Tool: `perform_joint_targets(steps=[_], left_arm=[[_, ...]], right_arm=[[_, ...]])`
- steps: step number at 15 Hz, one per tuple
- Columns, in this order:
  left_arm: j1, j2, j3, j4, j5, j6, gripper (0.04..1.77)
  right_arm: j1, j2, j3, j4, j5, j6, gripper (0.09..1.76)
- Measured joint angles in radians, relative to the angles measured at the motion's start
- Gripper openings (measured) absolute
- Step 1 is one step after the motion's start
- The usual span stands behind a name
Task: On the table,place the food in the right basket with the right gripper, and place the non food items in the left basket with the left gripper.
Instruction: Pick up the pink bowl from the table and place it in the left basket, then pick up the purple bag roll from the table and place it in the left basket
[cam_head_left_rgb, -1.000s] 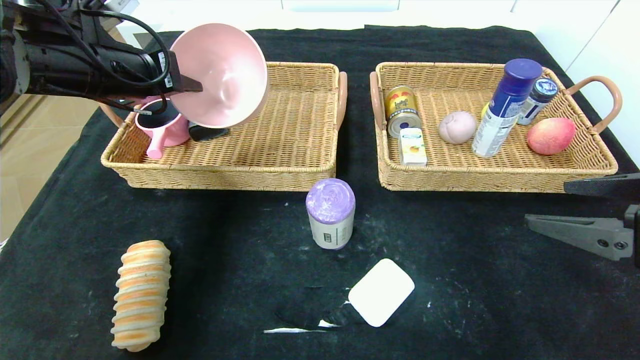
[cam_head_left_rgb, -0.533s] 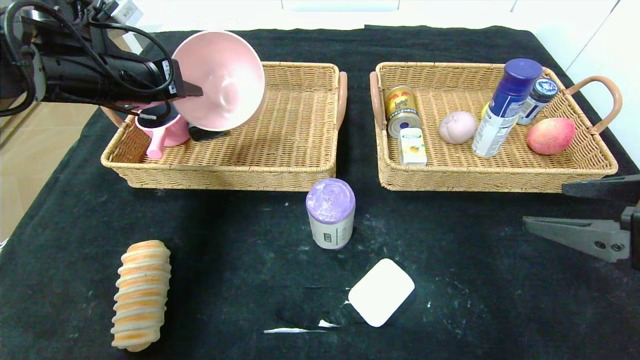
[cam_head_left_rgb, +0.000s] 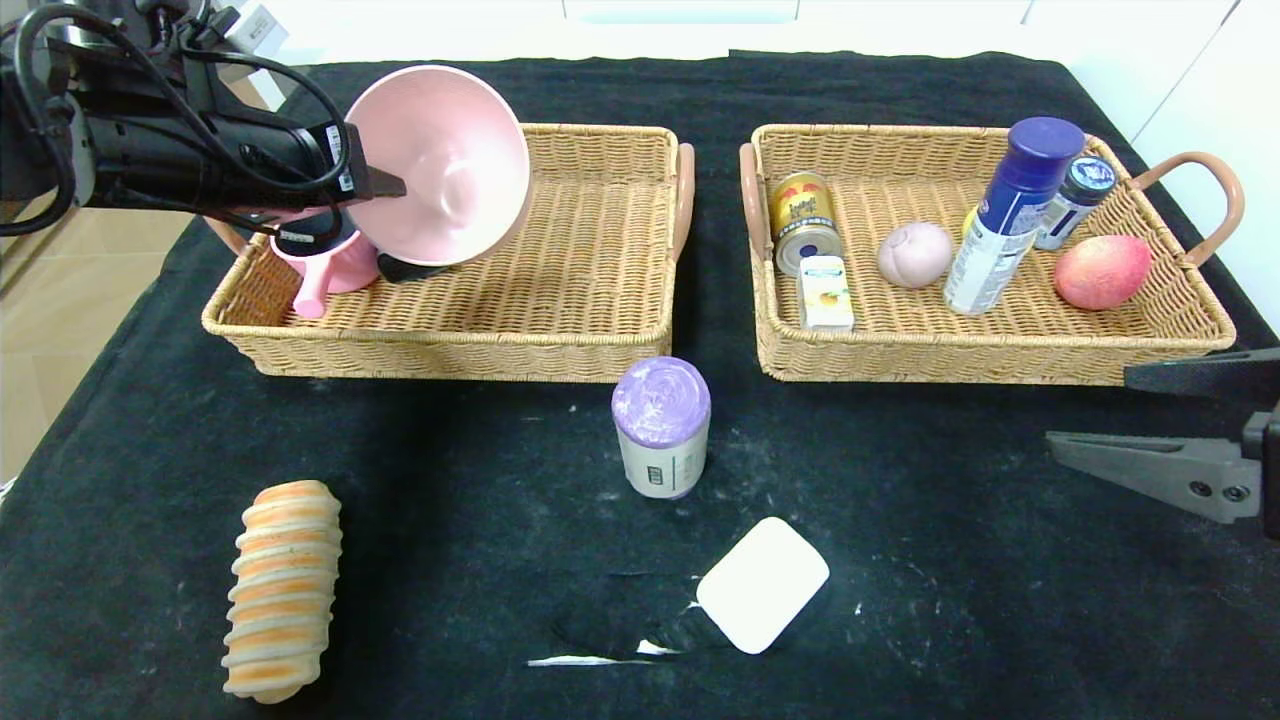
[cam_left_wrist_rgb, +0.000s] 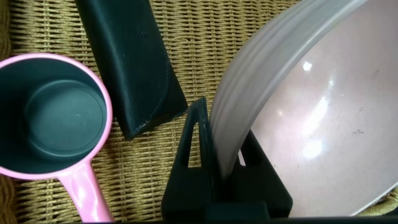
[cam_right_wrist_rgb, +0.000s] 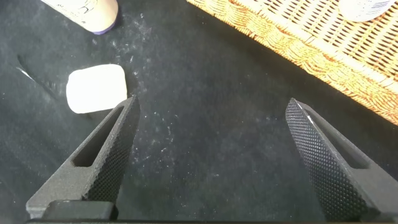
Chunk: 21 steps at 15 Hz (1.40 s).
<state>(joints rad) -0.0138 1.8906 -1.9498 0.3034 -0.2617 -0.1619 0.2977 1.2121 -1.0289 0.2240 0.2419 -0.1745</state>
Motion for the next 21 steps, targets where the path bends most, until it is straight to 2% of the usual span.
perform_joint_targets(steps=[1, 2, 3, 6, 11, 15, 17, 21], left_arm=[[0.0, 0.0, -0.001, 0.0, 0.0, 0.001, 0.19], [0.0, 0.0, -0.001, 0.0, -0.001, 0.002, 0.27], [0.0, 0.0, -0.001, -0.001, -0.001, 0.004, 0.46], [0.0, -0.002, 0.006, 0.002, -0.002, 0.005, 0.85], [0.0, -0.004, 0.005, 0.008, 0.001, 0.005, 1.26], [-0.001, -0.024, 0.021, 0.032, 0.01, 0.007, 1.44], [-0.005, -0.049, 0.039, 0.078, 0.014, 0.009, 1.5], [-0.021, -0.124, 0.08, 0.1, 0.015, 0.011, 1.59]], right_arm=[[0.0, 0.0, 0.0, 0.0, 0.0, 0.0, 1.71], [-0.001, 0.0, 0.0, 0.0, 0.0, 0.0, 1.71], [-0.001, 0.0, 0.0, 0.0, 0.0, 0.0, 1.71], [-0.001, -0.003, 0.0, 0.0, 0.0, 0.0, 1.71], [0.0, -0.004, 0.001, 0.0, 0.0, 0.0, 1.71], [-0.001, -0.007, 0.0, 0.0, 0.0, 0.0, 1.71], [-0.001, -0.008, 0.0, 0.0, 0.0, 0.001, 1.71], [-0.002, -0.011, 0.0, 0.0, 0.0, 0.001, 1.71]])
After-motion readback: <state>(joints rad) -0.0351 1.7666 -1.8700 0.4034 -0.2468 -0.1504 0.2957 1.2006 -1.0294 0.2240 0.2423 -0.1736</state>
